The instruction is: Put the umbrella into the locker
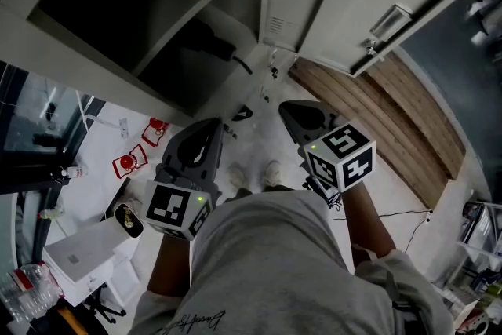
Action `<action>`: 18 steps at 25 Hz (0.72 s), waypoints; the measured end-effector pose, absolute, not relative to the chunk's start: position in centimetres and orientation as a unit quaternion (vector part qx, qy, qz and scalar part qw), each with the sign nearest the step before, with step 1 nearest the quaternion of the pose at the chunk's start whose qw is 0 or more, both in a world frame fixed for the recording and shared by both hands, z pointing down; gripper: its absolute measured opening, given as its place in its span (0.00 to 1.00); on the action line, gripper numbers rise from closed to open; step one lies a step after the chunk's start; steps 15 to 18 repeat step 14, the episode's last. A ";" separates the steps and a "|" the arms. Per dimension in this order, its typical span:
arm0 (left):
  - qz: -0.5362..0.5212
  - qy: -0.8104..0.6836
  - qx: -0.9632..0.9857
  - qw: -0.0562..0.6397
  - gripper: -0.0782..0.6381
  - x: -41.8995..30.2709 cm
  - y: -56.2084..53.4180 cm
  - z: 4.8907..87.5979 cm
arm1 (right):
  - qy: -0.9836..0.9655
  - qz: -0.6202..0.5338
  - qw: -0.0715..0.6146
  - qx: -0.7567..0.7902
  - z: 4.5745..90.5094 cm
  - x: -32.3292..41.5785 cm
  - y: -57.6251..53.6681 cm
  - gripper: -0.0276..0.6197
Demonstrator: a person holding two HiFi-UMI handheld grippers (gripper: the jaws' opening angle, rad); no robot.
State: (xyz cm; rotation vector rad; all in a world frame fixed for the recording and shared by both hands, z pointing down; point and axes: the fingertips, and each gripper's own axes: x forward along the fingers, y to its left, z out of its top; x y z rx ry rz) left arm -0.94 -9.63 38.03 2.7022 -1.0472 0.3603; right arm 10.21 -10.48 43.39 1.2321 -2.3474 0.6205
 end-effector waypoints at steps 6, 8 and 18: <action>0.119 -0.361 0.918 0.110 0.14 -1.2 -9.6 37.9 | -0.848 0.218 0.209 0.435 43.0 9.8 -10.5 0.09; 0.117 -0.363 0.918 0.109 0.14 -1.2 -9.6 37.8 | -0.850 0.216 0.210 0.432 42.9 9.7 -10.5 0.09; 0.114 -0.367 0.917 0.111 0.14 -1.7 -9.4 37.4 | -0.854 0.213 0.211 0.425 42.4 9.0 -10.3 0.09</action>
